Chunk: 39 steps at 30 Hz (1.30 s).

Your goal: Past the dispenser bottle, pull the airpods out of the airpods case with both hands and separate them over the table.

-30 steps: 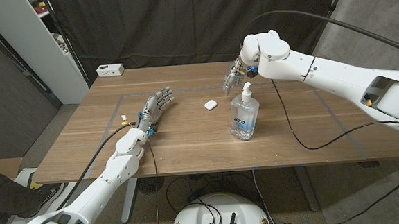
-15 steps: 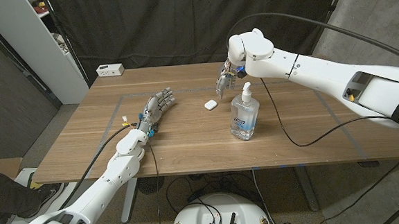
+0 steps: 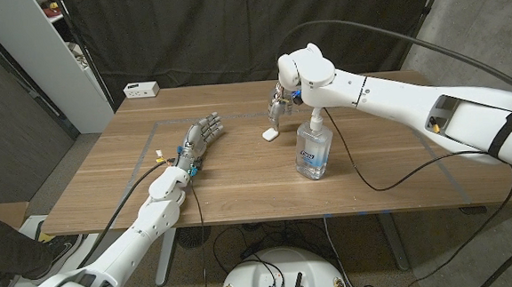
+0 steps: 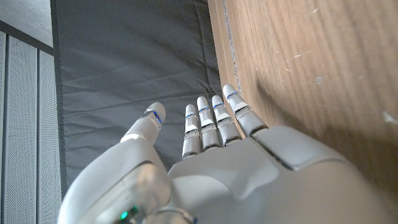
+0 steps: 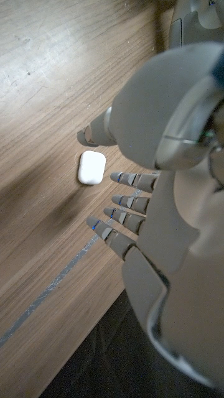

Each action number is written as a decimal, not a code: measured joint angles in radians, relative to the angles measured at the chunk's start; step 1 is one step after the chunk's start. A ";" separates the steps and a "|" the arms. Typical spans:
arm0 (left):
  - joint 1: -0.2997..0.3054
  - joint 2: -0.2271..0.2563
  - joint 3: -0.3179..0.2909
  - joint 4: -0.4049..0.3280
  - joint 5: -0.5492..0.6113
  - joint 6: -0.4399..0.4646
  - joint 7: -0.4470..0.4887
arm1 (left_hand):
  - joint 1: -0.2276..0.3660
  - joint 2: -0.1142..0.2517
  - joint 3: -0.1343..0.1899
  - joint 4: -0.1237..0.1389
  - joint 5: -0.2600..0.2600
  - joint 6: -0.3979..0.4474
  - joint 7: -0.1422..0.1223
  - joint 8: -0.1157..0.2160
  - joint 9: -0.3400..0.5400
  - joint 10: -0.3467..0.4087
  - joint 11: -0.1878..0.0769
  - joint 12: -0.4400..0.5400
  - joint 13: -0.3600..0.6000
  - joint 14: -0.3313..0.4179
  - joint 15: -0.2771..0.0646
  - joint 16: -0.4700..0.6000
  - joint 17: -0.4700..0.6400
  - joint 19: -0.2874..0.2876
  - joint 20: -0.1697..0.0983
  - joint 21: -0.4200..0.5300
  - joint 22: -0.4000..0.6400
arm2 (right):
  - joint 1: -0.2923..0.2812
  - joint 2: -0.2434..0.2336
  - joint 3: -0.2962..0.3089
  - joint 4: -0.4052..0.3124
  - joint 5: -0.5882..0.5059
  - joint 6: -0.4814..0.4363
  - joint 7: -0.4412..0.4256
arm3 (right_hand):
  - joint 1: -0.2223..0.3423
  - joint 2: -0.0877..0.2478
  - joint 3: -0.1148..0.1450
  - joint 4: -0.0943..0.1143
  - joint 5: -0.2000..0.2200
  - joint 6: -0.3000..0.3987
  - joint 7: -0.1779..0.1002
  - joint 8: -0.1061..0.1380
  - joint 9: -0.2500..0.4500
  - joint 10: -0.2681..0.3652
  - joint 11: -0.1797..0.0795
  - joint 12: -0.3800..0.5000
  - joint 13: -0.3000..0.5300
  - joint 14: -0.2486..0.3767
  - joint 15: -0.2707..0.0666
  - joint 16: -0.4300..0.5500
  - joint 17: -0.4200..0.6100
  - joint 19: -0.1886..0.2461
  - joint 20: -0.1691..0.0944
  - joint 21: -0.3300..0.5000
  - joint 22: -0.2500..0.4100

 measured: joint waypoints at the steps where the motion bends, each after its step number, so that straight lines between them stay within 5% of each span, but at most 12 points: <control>1: 0.001 -0.001 -0.001 0.002 -0.001 -0.001 -0.001 | 0.000 0.000 0.000 0.000 0.000 0.000 0.000 0.000 0.000 0.000 0.000 0.000 0.000 0.000 0.000 0.000 0.000 0.000 0.000 0.000 0.000 | -0.001 0.004 -0.002 0.002 -0.011 0.000 -0.003 | 0.001 -0.001 0.003 -0.003 0.000 -0.004 0.001 0.000 0.000 -0.003 0.003 0.000 0.000 -0.006 0.002 -0.005 0.000 -0.003 -0.003 0.000 0.000; 15: 0.011 -0.004 -0.007 0.010 -0.008 -0.010 -0.004 | 0.000 0.000 -0.004 0.004 0.007 0.009 -0.002 0.000 0.000 0.000 0.000 0.000 0.005 0.000 0.000 0.000 0.000 0.000 0.000 0.000 0.000 | -0.007 0.069 -0.022 0.078 -0.067 0.047 -0.024 | 0.055 -0.018 0.006 -0.006 0.000 -0.019 -0.013 0.000 0.000 -0.041 0.001 0.000 0.000 -0.059 0.005 -0.015 0.000 -0.033 -0.002 -0.007 0.000; 30: 0.021 -0.001 -0.011 0.004 -0.011 -0.005 0.006 | 0.000 0.000 -0.004 0.004 0.007 0.009 -0.002 0.000 0.000 0.005 0.005 0.000 0.009 0.005 -0.006 0.000 0.000 0.000 0.000 0.000 0.000 | -0.060 0.088 -0.025 0.129 -0.124 0.077 -0.122 | 0.198 0.004 0.046 -0.003 0.000 -0.042 -0.089 0.013 0.005 -0.089 -0.020 0.003 -0.003 -0.115 0.003 -0.008 0.000 -0.075 -0.056 -0.003 0.003; 39: 0.017 0.000 -0.011 0.004 -0.011 0.003 0.010 | 0.000 0.000 -0.004 0.004 0.007 0.009 -0.002 0.000 0.000 0.008 0.003 0.000 0.009 0.005 -0.006 0.000 0.000 0.000 0.000 0.000 0.000 | -0.093 0.081 -0.005 0.146 -0.147 0.105 -0.189 | 0.231 0.003 0.046 -0.002 0.000 0.002 -0.086 0.029 0.005 -0.064 -0.039 0.017 -0.008 -0.096 0.000 0.005 0.000 -0.062 -0.069 0.005 0.005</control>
